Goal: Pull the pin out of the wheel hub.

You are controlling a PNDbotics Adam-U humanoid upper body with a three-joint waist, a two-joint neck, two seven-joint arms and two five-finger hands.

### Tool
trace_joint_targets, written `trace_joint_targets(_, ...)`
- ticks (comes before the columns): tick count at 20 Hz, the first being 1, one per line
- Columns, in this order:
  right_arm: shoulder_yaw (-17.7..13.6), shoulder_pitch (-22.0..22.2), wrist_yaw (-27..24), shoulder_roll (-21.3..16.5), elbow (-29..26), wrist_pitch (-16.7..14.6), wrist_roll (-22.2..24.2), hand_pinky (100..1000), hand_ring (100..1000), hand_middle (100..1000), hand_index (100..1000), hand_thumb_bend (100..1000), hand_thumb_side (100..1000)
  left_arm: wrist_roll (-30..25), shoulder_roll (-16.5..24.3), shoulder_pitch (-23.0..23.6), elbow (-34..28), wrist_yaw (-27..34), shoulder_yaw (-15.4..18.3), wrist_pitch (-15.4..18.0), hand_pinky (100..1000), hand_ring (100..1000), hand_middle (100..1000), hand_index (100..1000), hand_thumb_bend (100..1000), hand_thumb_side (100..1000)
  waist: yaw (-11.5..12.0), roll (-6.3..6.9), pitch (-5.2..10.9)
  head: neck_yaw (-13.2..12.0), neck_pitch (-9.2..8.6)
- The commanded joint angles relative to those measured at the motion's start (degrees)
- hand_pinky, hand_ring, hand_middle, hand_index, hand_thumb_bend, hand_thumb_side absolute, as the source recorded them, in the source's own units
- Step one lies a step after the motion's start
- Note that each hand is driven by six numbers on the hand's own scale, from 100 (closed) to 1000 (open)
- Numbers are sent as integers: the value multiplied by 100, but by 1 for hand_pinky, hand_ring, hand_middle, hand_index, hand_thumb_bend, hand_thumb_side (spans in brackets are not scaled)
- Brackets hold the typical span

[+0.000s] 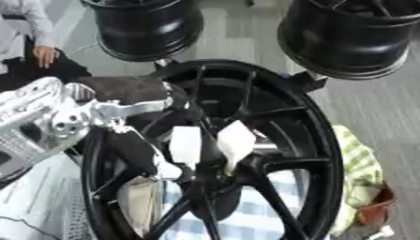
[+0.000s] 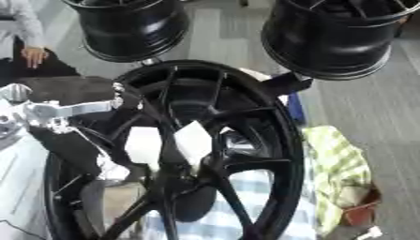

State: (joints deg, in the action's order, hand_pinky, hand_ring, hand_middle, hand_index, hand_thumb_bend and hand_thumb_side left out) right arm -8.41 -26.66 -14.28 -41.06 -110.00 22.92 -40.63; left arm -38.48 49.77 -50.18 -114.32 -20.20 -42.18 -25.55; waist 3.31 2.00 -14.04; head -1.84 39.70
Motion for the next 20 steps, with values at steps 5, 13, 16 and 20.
trace_joint_targets(5,-13,-43,-49,-89,-23,101,-122,734,618,631,716,159,360,-17,6,0,-27,-115,87,-169,852,849,769,893,418,487,-18,-33,77,-36,-73)
trace_joint_targets(13,-16,-31,-88,-74,-12,93,-135,736,619,632,716,156,364,30,-66,57,-27,-171,93,-330,839,836,755,882,302,485,-45,-49,50,-49,-82)
trace_joint_targets(16,-13,-32,-96,-68,-12,89,-136,736,620,632,717,156,365,12,-67,70,-27,-184,89,-381,830,823,745,874,283,458,-48,-48,46,-55,-86)
trace_joint_targets(20,-17,-29,-95,-66,-23,80,-140,737,621,633,717,156,364,-25,-69,87,-27,-221,94,-427,820,795,709,849,254,424,-52,-50,43,-66,-111)
